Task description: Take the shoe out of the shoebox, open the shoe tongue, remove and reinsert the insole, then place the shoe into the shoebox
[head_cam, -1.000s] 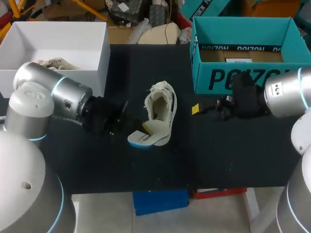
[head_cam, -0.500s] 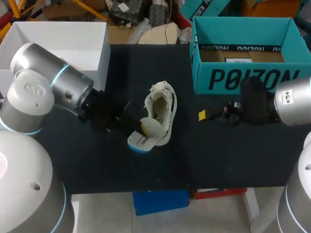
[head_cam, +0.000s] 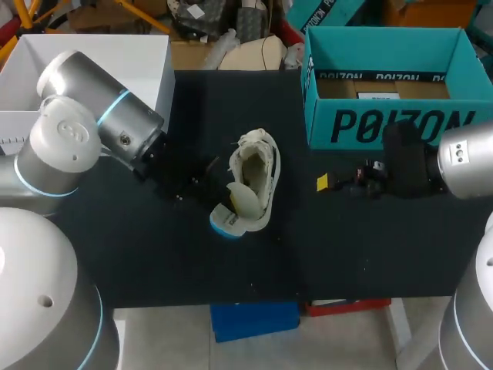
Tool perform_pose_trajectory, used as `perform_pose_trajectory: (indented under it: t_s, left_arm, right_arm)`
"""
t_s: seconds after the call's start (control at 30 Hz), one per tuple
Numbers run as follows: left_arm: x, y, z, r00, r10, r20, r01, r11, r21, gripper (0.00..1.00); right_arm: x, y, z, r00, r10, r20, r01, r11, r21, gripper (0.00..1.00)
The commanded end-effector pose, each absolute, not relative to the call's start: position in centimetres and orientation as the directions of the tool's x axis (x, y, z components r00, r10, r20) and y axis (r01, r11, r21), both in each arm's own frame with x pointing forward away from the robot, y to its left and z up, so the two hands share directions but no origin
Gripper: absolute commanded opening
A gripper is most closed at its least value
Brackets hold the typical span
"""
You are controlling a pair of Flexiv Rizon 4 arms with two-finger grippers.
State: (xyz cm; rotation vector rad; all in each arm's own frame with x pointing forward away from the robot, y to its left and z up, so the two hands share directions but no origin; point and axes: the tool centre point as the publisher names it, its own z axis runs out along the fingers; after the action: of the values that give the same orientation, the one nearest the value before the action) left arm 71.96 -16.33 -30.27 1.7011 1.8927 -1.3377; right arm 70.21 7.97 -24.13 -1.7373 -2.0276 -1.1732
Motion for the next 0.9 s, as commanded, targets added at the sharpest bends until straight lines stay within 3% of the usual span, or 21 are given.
perform_pose_trajectory:
  t_s: [0.03,0.9]
  left_arm:
    - [73.9,-17.8,-31.2,-0.249,0.696,-0.674,0.881,-0.127,-0.456,0.00]
    - [79.4,-19.9,-35.8,-0.221,0.664,-0.715,0.902,-0.139,-0.408,0.00]
  right_arm:
    - [70.2,8.0,-24.1,-0.273,0.730,0.627,0.908,-0.020,0.418,1.00]
    - [70.2,8.0,-24.1,-0.273,0.730,0.627,0.908,-0.020,0.418,1.00]
